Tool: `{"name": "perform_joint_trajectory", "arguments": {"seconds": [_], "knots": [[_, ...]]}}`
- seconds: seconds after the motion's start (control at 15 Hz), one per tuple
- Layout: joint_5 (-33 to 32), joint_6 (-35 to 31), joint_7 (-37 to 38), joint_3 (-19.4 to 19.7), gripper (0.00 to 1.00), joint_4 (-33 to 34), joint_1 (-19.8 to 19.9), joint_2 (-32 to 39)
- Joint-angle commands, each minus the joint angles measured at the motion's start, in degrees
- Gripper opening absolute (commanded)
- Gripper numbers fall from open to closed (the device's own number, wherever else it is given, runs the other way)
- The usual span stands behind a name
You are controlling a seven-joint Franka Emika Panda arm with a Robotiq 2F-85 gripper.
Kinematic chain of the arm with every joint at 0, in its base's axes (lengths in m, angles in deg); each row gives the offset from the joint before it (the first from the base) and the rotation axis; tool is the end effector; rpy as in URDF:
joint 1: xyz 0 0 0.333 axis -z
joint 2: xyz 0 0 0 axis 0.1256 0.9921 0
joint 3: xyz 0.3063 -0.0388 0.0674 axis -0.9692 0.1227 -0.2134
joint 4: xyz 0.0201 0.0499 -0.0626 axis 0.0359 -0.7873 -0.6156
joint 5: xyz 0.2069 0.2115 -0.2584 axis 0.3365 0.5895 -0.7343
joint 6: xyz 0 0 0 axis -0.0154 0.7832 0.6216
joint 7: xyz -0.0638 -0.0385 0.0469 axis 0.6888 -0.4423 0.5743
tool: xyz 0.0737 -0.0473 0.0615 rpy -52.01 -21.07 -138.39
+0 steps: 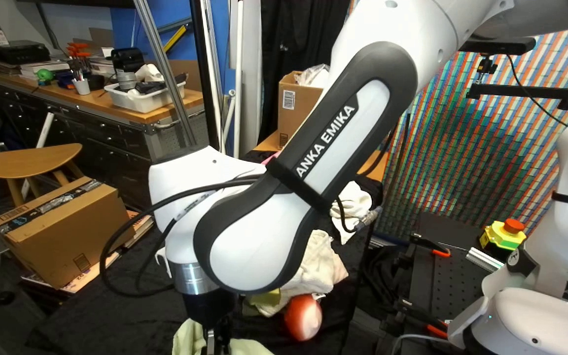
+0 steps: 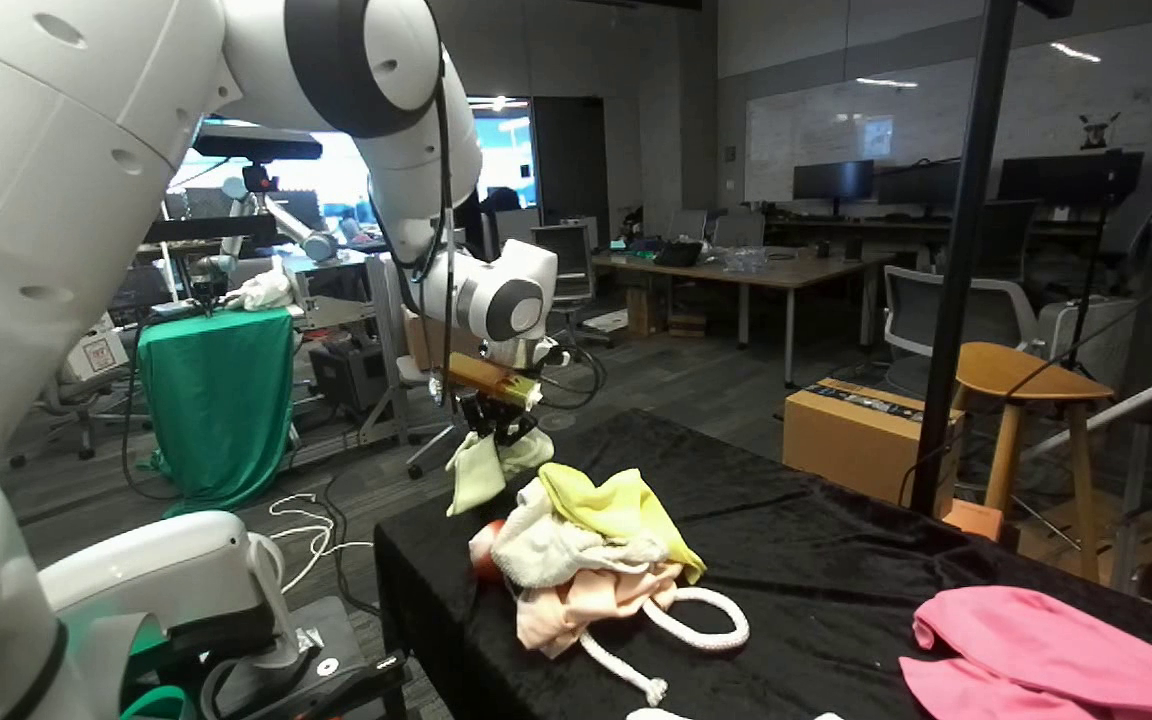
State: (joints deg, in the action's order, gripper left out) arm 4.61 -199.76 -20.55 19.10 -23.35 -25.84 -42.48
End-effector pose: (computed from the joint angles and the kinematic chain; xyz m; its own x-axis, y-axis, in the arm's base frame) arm 0.4955 0.3849 0.1916 0.7887 0.6107 -0.0709 0.5749 -0.7734 -0.2670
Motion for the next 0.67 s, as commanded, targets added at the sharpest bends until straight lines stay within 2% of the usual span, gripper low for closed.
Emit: {"name": "perform_joint_trajectory", "arguments": {"seconds": [0.0,0.4,0.6], "knots": [[1.06,-1.32,0.44,0.36,0.10,-4.41,1.46,-6.45],[4.25,-7.14,2.28,2.89,0.10,-11.59,6.50,-15.02],[8.33,-10.64,2.40,4.38,0.10,-15.92,9.97,-19.14]]}}
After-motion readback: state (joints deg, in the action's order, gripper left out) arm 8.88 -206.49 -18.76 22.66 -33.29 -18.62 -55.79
